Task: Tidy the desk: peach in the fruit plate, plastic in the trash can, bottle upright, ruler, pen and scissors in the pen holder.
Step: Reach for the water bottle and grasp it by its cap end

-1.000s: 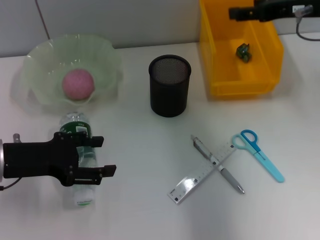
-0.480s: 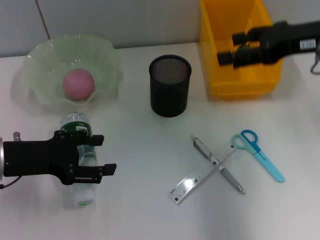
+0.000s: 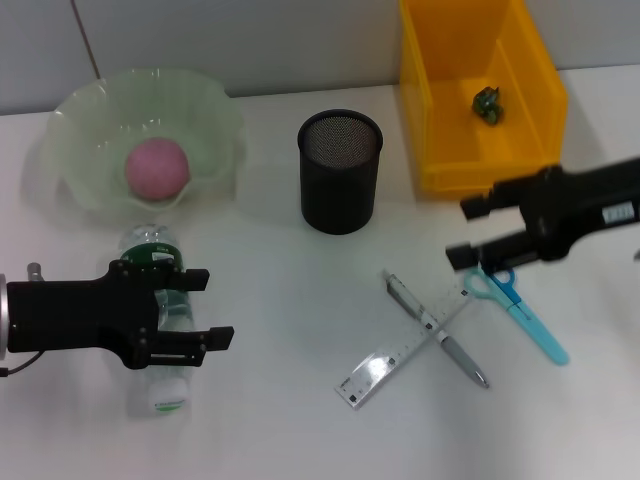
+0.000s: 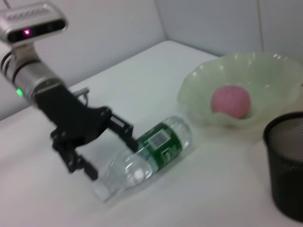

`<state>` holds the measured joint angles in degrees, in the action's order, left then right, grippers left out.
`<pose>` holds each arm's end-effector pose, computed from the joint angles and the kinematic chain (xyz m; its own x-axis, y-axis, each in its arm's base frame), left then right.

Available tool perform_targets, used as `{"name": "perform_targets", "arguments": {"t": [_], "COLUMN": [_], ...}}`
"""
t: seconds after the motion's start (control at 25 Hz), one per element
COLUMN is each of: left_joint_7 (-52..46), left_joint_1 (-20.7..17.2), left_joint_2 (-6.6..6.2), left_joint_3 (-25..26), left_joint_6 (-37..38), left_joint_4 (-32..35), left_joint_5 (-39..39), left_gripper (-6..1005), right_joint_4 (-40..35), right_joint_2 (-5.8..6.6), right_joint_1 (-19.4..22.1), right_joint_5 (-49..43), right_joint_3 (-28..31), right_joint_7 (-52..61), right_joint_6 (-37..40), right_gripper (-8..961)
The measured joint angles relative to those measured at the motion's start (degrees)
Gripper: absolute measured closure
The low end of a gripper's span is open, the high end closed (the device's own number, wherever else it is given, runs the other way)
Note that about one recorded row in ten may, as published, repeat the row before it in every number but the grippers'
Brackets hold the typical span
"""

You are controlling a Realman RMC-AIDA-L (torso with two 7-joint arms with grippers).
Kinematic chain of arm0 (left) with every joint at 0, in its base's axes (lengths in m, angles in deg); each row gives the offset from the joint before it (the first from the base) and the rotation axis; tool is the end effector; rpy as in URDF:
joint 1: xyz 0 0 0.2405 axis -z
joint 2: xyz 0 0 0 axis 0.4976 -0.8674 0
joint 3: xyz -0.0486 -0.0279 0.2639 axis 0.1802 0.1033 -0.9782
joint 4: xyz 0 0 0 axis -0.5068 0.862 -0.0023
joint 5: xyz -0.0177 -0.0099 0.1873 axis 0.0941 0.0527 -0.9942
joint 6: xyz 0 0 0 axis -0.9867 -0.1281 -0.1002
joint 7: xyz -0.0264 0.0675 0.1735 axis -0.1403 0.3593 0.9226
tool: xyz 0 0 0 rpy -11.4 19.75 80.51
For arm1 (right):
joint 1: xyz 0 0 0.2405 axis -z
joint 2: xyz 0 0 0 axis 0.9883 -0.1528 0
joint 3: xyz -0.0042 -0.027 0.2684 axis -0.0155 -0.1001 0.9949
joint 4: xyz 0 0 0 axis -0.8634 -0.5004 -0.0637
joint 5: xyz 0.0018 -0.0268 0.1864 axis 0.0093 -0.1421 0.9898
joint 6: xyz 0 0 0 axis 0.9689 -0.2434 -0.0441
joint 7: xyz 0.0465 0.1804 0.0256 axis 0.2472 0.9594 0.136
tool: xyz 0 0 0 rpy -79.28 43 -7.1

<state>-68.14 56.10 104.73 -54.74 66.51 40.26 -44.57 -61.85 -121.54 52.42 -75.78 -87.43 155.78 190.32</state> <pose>-0.2459 0.3107 -0.0461 0.8937 0.2827 0.3484 0.3323 -0.9388 -0.0905 0.2248 0.3294 0.0101 0.8592 -0.4391 -0.2625 -0.4797 -0.8698 -0.1150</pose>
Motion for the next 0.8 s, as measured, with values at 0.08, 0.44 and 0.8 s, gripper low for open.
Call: {"name": "perform_targets", "arguments": {"t": [0.08,0.44,0.8], "left_joint_7": [0.0,-0.47,-2.21], "left_joint_1": [0.02,0.11,0.12], "left_joint_2": [0.0,0.08,0.05], "left_joint_3": [0.0,0.0,-0.01], "left_joint_6": [0.0,-0.01,0.39], "left_joint_4": [0.0,0.0,0.72], "left_joint_5": [0.08,0.15,0.14], "left_gripper": [200,202,203], "right_joint_4": [1.2,8.69,9.58], "right_joint_2": [-0.03,-0.03,-0.08], "right_joint_1": [0.27,1.49,1.55], "right_joint_5": [-0.01,-0.03,-0.03], "right_joint_3": [0.08,0.36,0.17], "right_joint_7": [-1.38,-9.41,-9.7], "right_joint_6": [0.02,0.1,-0.24], "right_gripper": [127,126,127]}}
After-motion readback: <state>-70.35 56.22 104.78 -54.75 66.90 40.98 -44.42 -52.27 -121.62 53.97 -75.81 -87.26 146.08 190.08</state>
